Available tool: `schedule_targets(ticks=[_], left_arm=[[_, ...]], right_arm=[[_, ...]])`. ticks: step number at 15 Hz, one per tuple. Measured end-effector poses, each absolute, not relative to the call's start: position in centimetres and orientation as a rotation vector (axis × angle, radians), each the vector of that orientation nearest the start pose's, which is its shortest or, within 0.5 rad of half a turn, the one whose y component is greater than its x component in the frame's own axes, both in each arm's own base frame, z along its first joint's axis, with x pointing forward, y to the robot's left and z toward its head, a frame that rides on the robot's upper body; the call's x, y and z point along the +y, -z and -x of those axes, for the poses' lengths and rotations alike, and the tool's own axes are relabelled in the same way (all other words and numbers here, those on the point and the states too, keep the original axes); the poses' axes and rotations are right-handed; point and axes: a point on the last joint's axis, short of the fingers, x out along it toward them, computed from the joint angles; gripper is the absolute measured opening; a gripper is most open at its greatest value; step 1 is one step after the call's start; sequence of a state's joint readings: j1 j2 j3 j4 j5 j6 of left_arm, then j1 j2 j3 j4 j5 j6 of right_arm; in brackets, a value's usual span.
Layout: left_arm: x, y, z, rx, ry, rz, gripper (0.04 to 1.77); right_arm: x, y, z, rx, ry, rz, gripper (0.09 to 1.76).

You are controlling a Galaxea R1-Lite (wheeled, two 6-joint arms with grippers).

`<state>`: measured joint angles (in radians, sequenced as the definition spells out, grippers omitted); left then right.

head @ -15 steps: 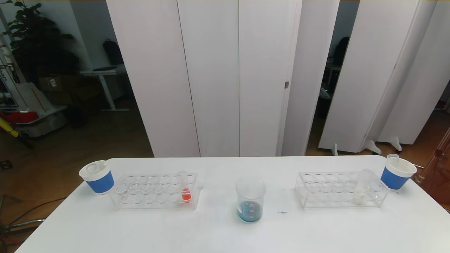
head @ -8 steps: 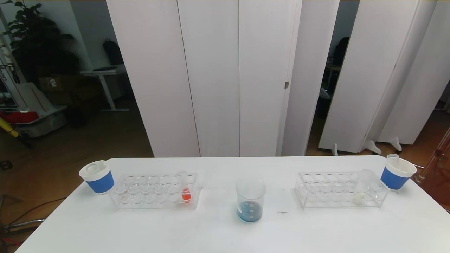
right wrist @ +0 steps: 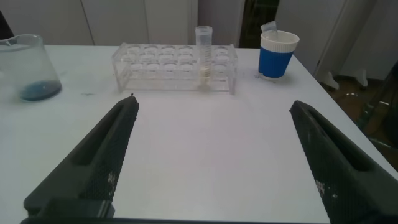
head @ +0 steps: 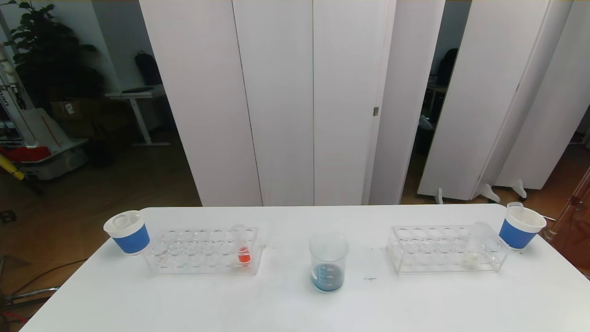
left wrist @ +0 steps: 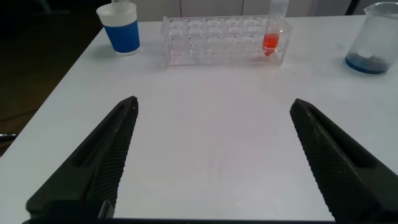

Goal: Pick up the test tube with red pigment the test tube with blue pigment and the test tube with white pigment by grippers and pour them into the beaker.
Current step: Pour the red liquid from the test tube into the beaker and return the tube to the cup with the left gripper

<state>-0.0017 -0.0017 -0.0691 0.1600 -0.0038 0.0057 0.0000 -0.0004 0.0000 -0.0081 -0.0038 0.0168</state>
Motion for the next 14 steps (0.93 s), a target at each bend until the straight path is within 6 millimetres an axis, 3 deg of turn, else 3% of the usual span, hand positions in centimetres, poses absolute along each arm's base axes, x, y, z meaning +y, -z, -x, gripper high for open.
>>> schedule_targets(ticks=[6,8,14], left_arm=[[0.02,-7.85,2.81,0.070,-0.005,-0.002,1.74],[0.01,-8.52,2.54,-0.046,-0.003,-0.002,1.74],[0.00,-7.64,2.31,-0.008,0.002,-0.003,1.74]], right_arm=[[-0.01,-7.63,2.28,-0.009,0.004,-0.017,1.75],[-0.01,-7.63,2.28,-0.009,0.004,-0.017,1.75],[-0.01,-7.63,2.28,-0.009,0.004,-0.017,1.75]])
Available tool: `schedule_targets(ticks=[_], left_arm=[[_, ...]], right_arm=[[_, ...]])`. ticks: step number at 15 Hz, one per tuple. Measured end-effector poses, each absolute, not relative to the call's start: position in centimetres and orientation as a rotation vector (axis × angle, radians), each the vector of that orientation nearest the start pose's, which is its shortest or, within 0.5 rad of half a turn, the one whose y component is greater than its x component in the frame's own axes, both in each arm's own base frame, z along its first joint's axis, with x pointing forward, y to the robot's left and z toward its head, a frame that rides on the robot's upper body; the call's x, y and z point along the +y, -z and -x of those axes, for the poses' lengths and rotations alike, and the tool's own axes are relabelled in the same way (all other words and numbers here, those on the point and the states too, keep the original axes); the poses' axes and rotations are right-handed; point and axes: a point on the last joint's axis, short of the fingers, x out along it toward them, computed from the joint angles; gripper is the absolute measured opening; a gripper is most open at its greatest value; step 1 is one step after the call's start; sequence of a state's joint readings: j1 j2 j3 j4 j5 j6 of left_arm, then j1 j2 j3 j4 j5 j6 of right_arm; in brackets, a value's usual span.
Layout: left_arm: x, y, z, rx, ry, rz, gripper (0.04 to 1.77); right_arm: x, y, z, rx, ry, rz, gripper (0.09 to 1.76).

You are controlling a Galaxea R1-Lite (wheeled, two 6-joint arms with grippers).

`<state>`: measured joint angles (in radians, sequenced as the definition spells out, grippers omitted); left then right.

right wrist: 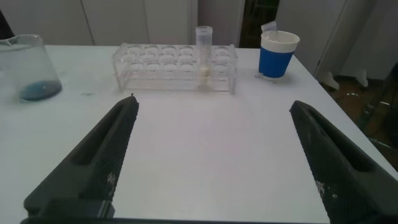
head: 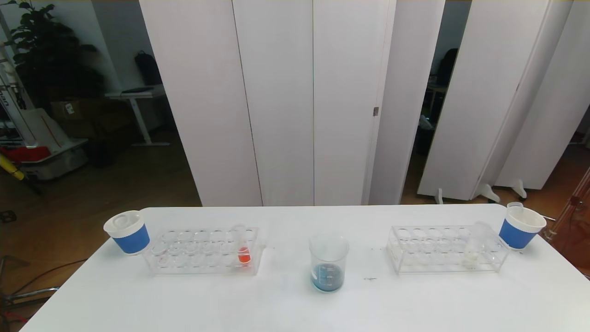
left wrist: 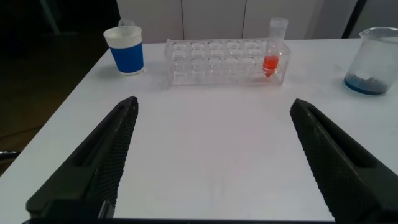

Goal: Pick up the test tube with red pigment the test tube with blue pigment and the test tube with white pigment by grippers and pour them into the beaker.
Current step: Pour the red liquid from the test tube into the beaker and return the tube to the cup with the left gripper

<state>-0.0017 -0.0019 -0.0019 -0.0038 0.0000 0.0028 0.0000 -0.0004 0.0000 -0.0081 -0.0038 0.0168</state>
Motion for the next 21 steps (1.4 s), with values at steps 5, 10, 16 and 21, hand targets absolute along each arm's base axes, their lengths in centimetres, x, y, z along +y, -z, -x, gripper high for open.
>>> schedule_targets(ticks=[5,10,16,21], left_arm=[[0.00,-7.63,2.31,-0.007,0.002,-0.003,1.74],[0.00,-7.63,2.31,-0.008,0.002,-0.003,1.74],[0.00,-7.63,2.30,-0.007,0.002,-0.003,1.74],[0.00,-7.64,2.30,-0.007,0.002,-0.003,1.74]], right_arm=[[-0.01,-7.63,2.28,-0.008,0.004,-0.017,1.75],[-0.01,-7.63,2.28,-0.009,0.003,-0.017,1.75],[-0.01,-7.63,2.28,-0.009,0.004,-0.017,1.75],[-0.01,-7.63,2.28,-0.009,0.004,-0.016,1.75]])
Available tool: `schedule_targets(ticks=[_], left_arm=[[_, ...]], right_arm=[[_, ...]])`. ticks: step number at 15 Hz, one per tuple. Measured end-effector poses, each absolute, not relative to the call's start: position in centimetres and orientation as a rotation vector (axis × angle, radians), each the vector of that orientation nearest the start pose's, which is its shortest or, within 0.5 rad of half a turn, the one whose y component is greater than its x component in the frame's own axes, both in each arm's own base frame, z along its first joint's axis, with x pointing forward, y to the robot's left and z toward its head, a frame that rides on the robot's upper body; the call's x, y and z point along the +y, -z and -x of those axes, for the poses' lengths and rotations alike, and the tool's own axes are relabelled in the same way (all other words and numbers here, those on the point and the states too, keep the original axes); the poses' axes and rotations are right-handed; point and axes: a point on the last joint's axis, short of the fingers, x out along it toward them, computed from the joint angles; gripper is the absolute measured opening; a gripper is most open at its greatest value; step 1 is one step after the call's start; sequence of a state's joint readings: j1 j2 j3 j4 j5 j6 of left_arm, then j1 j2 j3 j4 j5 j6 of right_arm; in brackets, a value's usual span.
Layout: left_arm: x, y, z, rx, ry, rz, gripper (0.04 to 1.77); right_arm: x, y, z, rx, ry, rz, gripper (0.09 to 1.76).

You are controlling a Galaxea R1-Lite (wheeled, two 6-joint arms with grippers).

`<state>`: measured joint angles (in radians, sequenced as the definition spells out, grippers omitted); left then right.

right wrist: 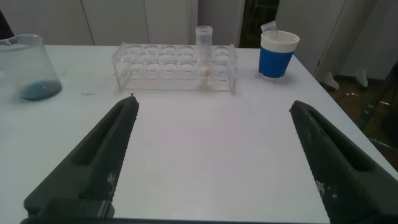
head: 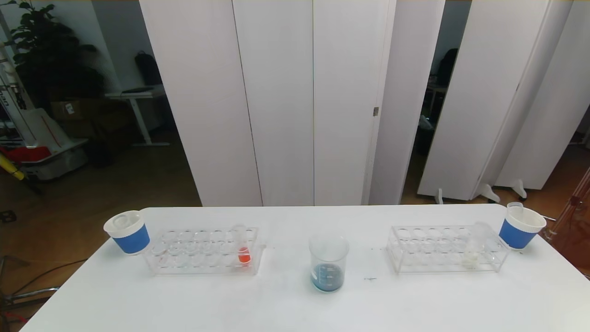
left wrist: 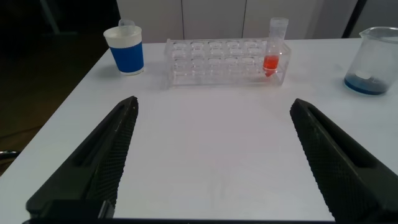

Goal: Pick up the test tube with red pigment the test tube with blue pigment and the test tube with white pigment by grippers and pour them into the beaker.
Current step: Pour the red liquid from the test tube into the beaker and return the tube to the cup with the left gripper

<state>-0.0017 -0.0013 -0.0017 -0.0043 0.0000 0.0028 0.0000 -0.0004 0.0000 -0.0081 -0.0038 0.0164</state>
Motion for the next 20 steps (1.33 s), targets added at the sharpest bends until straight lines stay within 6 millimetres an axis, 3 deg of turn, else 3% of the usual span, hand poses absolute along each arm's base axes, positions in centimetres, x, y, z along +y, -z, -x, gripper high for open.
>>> schedule_targets(ticks=[16,20], left_arm=[[0.0,-7.7,2.3,-0.007,0.000,-0.010,1.74],[0.0,-9.7,3.3,-0.011,-0.001,0.000,1.74]], right_arm=[[0.0,-7.6,2.3,-0.009,0.004,-0.017,1.75],[0.0,-7.6,2.3,-0.009,0.004,-0.017,1.75]])
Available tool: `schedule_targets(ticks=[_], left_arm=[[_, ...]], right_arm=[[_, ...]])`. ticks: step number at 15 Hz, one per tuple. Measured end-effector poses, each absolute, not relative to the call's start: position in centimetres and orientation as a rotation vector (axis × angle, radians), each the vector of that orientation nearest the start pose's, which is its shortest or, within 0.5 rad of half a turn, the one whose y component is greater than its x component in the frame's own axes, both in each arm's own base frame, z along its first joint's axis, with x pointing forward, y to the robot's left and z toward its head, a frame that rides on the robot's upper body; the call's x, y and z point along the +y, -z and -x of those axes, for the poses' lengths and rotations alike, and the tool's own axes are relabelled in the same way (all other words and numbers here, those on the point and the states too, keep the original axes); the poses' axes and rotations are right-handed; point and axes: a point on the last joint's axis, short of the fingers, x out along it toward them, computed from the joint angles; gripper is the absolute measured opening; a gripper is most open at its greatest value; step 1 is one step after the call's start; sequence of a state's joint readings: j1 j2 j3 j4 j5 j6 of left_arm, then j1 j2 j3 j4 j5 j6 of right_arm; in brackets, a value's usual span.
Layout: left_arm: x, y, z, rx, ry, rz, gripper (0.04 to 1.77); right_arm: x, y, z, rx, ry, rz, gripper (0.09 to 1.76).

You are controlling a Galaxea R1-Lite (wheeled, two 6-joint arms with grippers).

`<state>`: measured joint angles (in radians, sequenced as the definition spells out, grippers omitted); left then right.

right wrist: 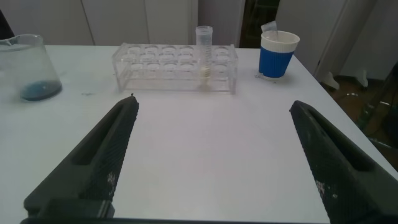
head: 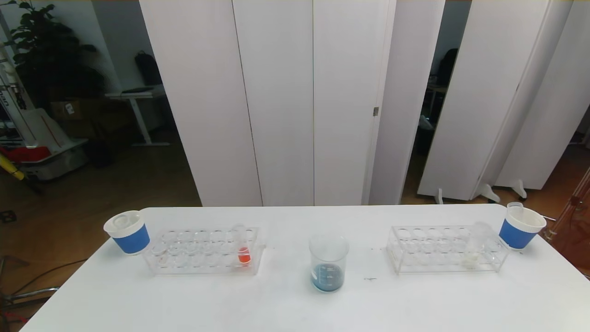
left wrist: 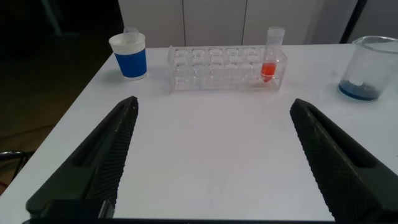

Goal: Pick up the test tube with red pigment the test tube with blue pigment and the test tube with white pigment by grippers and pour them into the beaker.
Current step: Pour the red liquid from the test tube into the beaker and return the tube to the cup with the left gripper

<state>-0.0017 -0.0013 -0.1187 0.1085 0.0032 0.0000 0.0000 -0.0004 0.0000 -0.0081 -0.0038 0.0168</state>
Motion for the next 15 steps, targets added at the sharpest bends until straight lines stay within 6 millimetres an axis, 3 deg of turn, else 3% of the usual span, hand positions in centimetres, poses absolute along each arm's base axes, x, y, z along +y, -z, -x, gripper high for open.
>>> schedule_targets(ticks=[5,9,12,15], left_arm=[[0.0,-14.2,4.3,-0.077,0.015,0.010,1.74],[0.1,-19.2,3.6,-0.118,0.042,0.050,1.74],[0.1,-22.5,1.7,-0.131,0.062,0.071,1.74],[-0.1,-25.2,-1.7,-0.141,0.069,0.111,1.74]], right_arm=[[0.0,-7.6,2.3,-0.009,0.004,-0.017,1.75],[0.0,-7.6,2.3,-0.009,0.004,-0.016,1.75],[0.0,-7.6,2.3,-0.009,0.004,-0.017,1.75],[0.0,-7.6,2.3,-0.009,0.004,-0.017,1.75]])
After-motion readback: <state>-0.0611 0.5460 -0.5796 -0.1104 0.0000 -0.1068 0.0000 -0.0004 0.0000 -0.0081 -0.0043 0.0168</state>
